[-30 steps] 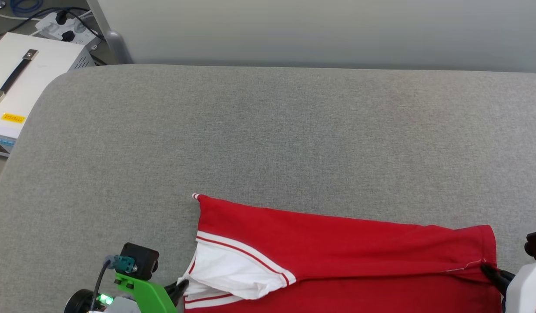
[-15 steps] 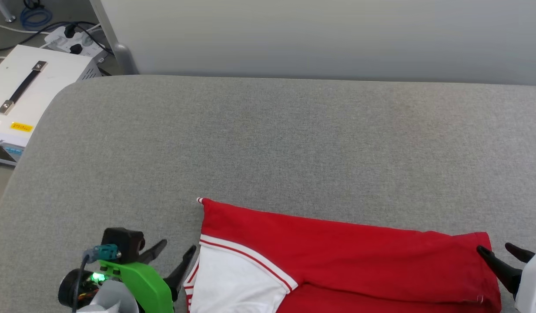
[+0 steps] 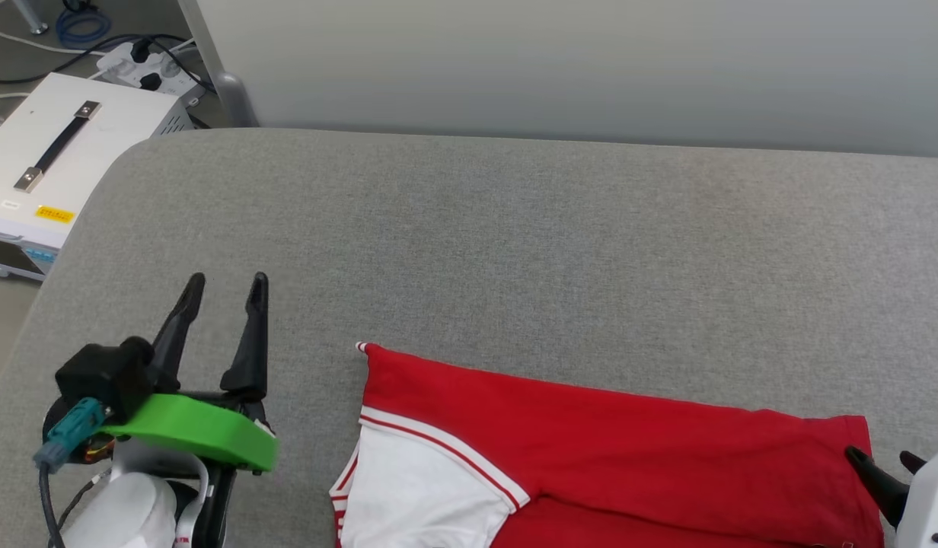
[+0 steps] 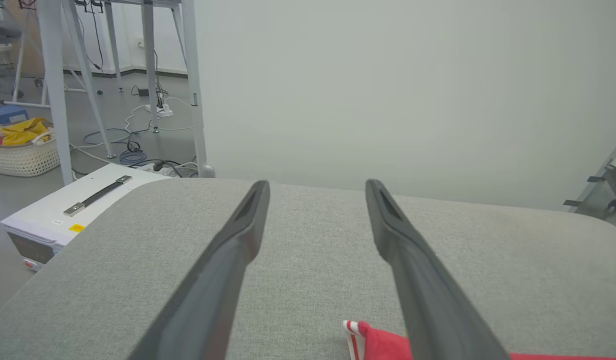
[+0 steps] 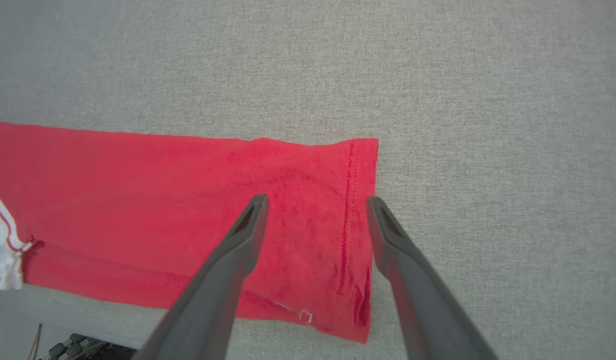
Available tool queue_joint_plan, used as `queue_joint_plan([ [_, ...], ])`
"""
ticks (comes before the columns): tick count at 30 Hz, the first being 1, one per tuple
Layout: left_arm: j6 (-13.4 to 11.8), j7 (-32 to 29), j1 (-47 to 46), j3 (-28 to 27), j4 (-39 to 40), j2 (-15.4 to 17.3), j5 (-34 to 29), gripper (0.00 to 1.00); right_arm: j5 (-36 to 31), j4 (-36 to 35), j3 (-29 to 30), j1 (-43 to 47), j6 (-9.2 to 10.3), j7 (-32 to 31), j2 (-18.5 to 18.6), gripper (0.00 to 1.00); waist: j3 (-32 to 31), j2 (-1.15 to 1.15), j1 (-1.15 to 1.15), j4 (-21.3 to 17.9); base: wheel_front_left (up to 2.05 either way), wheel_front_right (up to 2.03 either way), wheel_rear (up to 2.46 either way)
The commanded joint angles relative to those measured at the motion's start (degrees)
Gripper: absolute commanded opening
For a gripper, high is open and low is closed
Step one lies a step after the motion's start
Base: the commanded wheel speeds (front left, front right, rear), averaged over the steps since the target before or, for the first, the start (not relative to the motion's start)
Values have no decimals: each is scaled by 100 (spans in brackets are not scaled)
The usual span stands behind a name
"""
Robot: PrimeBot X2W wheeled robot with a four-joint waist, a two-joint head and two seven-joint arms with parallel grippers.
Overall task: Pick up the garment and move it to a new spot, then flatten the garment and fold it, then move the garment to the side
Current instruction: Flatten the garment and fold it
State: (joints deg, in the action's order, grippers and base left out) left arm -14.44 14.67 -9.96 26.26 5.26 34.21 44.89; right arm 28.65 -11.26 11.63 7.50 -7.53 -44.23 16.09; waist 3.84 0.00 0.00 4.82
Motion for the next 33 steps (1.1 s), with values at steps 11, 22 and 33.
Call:
queue_joint_plan([
  [11, 1272, 32, 890, -1642, -163, -1235, -1785, 100, -823, 613, 639, 23, 4, -94, -638, 100, 301, 0, 0, 134, 0, 0, 0],
  [22, 1976, 32, 845, -2242, -429, -1798, -2331, 100, -838, 1484, 633, -210, 4, 146, -754, 100, 507, 0, 0, 177, 0, 0, 0],
  [33, 2166, 32, 720, -2428, -648, -1972, -2512, 100, -354, 1974, -58, -279, 4, 159, -850, 20, 570, 0, 0, 165, 0, 0, 0],
])
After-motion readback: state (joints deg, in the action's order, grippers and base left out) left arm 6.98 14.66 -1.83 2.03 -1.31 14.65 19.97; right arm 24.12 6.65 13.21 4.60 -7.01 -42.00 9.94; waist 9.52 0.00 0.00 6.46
